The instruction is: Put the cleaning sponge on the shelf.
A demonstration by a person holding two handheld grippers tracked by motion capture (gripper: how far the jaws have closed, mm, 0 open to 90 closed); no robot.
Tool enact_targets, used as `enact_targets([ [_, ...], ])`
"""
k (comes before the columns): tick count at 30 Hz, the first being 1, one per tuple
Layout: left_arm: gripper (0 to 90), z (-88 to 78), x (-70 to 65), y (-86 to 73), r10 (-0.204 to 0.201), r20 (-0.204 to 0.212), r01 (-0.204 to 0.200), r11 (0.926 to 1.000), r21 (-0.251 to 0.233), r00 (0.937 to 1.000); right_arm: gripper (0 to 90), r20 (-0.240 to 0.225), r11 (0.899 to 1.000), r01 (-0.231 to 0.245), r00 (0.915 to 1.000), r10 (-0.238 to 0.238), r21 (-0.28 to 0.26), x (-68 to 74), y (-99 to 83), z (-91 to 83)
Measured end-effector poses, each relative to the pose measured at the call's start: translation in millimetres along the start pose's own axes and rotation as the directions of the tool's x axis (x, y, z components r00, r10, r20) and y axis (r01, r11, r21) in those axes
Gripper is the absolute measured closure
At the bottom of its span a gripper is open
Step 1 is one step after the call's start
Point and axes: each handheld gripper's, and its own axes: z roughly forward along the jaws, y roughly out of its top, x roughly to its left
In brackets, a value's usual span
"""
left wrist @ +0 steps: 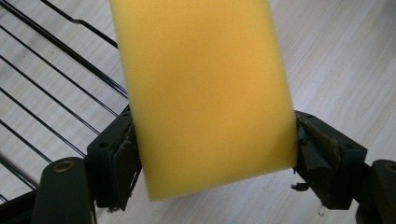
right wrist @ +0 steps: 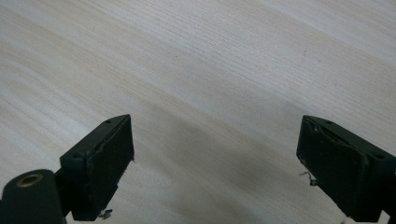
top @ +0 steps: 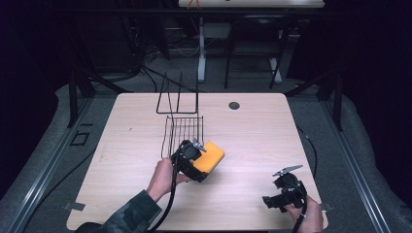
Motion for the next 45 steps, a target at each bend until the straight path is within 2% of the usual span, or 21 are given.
enact_targets([
  [11, 23.1, -8.4, 9.2, -3.7, -0.027, -0.008, 0.026, 0.9993, -0.028, 0.9996, 10.5, -0.003, 1.0, 0.007, 1.0, -0.007, 0.002, -0.7, 0.1, -1.1],
  [14, 23.0, -12.4, 15.1, -4.6, -0.042, -0.018, 0.041, 0.998, -0.047, 0.999, 10.5, -0.001, 1.0, 0.003, 1.0, -0.003, -0.003, -0.8, 0.2, -1.4],
  [23, 23.1, -19.3, 30.9, -8.5, -0.074, -0.052, 0.07, 0.9955, -0.063, 0.9959, 10.5, -0.004, 1.0, 0.004, 1.0, -0.004, -0.008, -0.3, 0.2, -1.2],
  [28, 23.1, -22.8, 47.6, -14.5, -0.122, -0.068, 0.116, 0.9895, -0.085, 0.9901, 10.5, -0.005, 1.0, 0.006, 1.0, -0.006, -0.004, -0.2, 0.3, -1.0],
  [30, 23.1, -23.1, 50.8, -15.5, -0.129, -0.072, 0.122, 0.9886, -0.088, 0.9891, 10.5, -0.005, 1.0, 0.006, 1.0, -0.006, -0.003, -0.2, 0.2, -0.9],
  [32, 23.1, -21.6, 57.8, -18.1, -0.152, -0.072, 0.145, 0.9845, -0.099, 0.9857, 10.5, -0.006, 1.0, 0.004, 1.0, -0.004, 0.006, 0.0, 0.5, -1.3],
  [39, 23.2, -18.2, 68.4, -22.9, -0.187, -0.085, 0.177, 0.9777, -0.113, 0.9787, 10.6, -0.007, 1.0, 0.015, 0.9999, -0.015, 0.001, 1.4, 0.8, -0.1],
  [42, 23.2, -17.5, 73.9, -24.2, -0.201, -0.109, 0.188, 0.9749, -0.119, 0.9734, 10.5, -0.008, 1.0, 0.015, 0.9999, -0.015, -0.003, 1.2, 0.7, 0.0],
  [43, 23.2, -17.5, 73.9, -24.2, -0.201, -0.109, 0.188, 0.9749, -0.119, 0.9734, 10.5, -0.008, 1.0, 0.015, 0.9999, -0.015, -0.003, 1.2, 0.7, 0.0],
  [45, 23.3, -14.8, 79.0, -26.0, -0.218, -0.114, 0.204, 0.9712, -0.123, 0.9694, 10.5, -0.008, 1.0, 0.013, 0.9999, -0.013, -0.003, 1.1, 0.8, 0.0],
])
